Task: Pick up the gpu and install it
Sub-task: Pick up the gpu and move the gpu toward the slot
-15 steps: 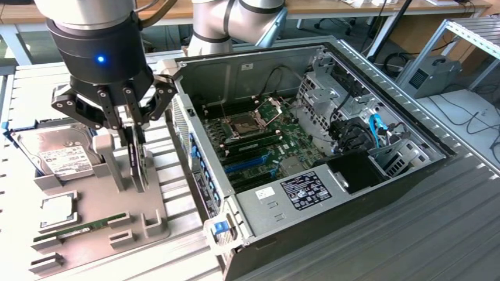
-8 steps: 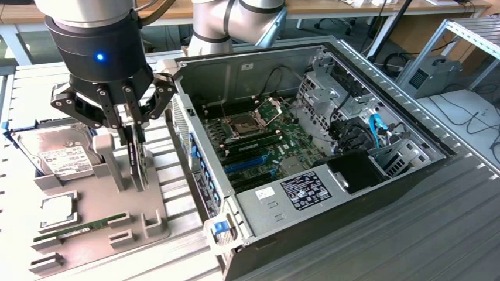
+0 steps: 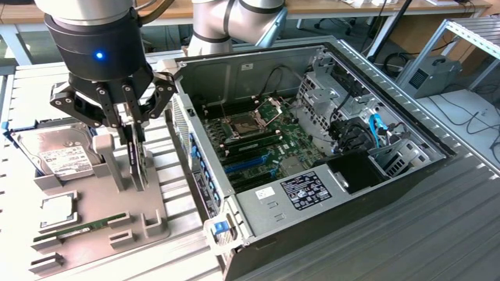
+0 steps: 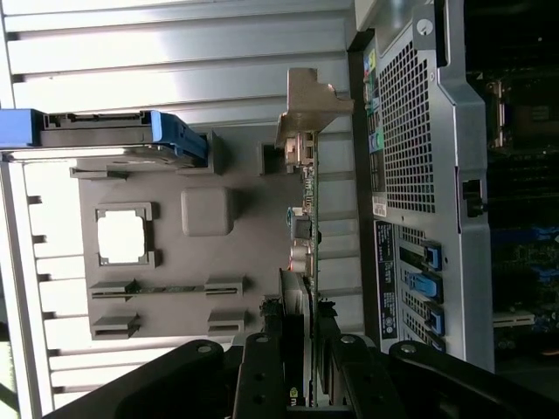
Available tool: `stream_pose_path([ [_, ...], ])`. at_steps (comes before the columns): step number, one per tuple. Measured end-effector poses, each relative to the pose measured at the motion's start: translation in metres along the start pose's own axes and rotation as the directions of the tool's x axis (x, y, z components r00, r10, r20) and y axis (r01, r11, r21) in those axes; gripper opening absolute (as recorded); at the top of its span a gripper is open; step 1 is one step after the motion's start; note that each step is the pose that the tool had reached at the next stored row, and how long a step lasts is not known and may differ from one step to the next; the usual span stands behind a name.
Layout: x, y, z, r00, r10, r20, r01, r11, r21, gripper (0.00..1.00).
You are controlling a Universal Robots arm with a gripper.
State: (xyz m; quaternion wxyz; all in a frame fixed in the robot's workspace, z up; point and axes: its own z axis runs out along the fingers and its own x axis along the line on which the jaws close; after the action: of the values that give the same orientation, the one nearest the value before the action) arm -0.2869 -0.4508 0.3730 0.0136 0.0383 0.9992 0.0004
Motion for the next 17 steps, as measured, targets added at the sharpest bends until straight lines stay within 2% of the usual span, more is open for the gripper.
stream_pose_path([
  [17, -0.0001, 0.0000, -0.0039, 1.0000, 0.000, 0.0001, 0.000, 1.0000, -0.0001, 0.26],
])
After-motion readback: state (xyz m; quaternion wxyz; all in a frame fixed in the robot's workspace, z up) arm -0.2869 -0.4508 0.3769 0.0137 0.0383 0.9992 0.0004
